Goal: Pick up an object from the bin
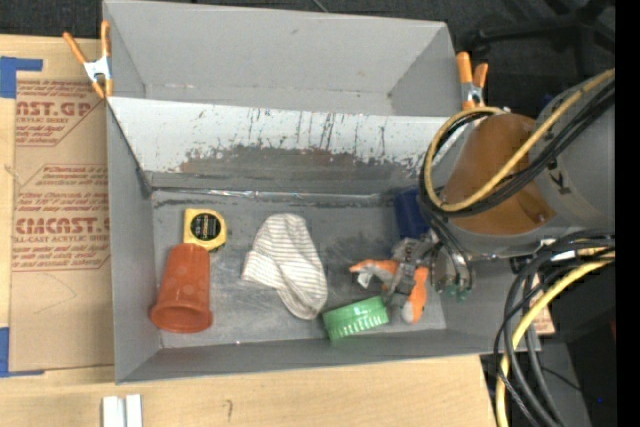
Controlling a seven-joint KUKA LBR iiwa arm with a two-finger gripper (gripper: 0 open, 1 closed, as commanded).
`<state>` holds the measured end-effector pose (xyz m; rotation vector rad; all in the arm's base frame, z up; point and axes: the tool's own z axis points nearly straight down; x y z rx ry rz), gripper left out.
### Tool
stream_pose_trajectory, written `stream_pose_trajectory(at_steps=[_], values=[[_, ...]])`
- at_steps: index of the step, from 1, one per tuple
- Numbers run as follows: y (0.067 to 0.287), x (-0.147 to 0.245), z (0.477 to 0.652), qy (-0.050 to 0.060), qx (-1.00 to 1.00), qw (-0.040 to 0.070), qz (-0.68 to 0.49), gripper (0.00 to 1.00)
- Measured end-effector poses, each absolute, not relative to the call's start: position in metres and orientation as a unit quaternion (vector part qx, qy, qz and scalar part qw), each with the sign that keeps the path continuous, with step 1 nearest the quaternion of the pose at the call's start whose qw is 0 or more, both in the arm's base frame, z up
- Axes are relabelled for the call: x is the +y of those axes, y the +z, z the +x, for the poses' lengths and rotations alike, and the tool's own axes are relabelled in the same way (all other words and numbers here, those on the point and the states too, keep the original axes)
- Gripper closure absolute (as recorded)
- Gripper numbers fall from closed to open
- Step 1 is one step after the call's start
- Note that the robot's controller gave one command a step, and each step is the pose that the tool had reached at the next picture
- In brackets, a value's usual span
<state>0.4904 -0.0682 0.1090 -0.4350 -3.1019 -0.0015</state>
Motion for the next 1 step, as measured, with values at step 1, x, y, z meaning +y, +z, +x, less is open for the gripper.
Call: stream_pose_trajectory(at_steps=[1], values=[[0.1310,-0.0682,0.4913,0.000,-0.990,0.003,-0.139,1.00]])
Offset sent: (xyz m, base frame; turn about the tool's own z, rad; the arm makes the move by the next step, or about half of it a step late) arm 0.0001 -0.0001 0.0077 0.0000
